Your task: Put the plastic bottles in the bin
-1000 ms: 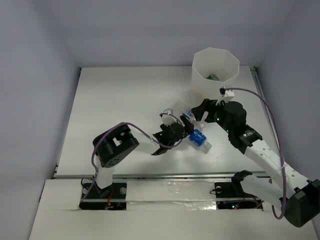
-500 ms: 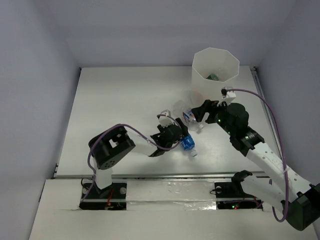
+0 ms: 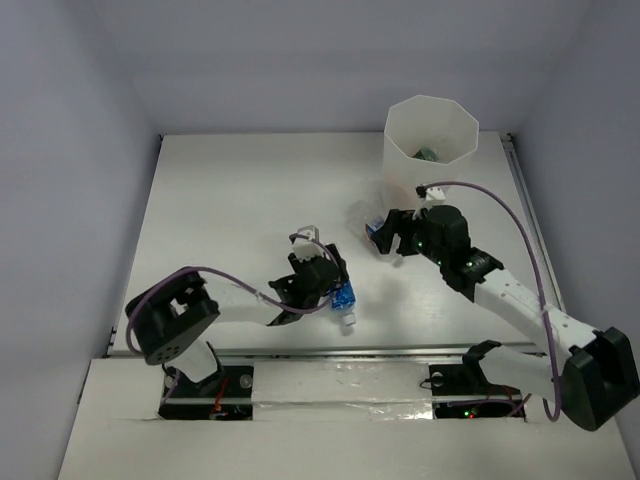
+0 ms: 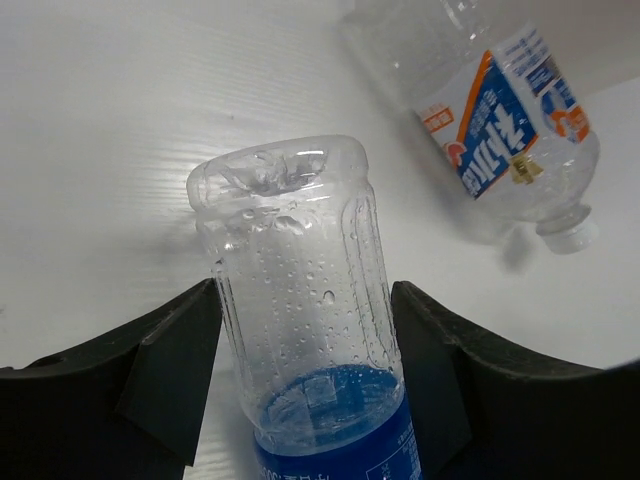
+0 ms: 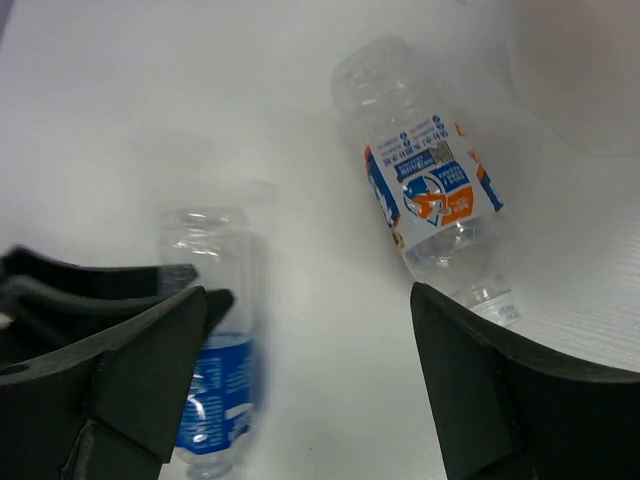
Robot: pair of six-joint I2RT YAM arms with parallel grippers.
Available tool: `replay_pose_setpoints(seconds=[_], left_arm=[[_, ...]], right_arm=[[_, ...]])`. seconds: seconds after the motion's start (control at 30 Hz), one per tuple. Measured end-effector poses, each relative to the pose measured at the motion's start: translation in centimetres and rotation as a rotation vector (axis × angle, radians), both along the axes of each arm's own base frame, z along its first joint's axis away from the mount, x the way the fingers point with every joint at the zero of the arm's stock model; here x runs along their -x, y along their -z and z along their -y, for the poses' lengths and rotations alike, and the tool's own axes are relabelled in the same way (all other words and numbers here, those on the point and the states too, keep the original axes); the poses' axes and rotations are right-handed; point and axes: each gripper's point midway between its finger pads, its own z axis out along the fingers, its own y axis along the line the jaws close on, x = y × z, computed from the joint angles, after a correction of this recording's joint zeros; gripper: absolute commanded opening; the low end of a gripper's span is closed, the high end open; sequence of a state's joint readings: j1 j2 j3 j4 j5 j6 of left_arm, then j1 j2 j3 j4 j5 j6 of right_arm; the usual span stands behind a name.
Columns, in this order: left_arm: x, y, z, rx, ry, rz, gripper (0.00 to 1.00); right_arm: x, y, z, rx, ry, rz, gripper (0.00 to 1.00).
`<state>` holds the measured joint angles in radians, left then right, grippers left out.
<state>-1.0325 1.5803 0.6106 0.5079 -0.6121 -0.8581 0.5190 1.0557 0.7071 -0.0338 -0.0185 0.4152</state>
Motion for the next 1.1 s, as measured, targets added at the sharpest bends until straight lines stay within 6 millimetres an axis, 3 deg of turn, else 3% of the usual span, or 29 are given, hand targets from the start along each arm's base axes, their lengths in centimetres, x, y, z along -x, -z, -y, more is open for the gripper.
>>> replay_pose_setpoints(seconds=[0.23, 0.5, 0.83, 1.1], left_arm=[[0.2, -7.2, -1.5, 0.079, 0.004, 0.119, 0.29], [1.2, -13.1, -4.1, 0.167, 0.002, 0.230, 0.29], [2.5, -17.7, -7.5, 0.237, -0.014, 0.325, 0.29], [3.2, -18.7, -9.4, 0.239, -0.021, 0.354, 0.29]], right_arm=[[-2.2, 5.7, -0.4, 0.121, 0.038, -0.138, 0.93], [-6.6, 5.6, -0.5, 0.182, 0.137, -0.121, 0.96], [-9.3, 7.3, -0.7, 0.256, 0.177, -0.128, 0.99], [-10.4, 9.8, -1.5, 0.322, 0.174, -0.160, 1.00]])
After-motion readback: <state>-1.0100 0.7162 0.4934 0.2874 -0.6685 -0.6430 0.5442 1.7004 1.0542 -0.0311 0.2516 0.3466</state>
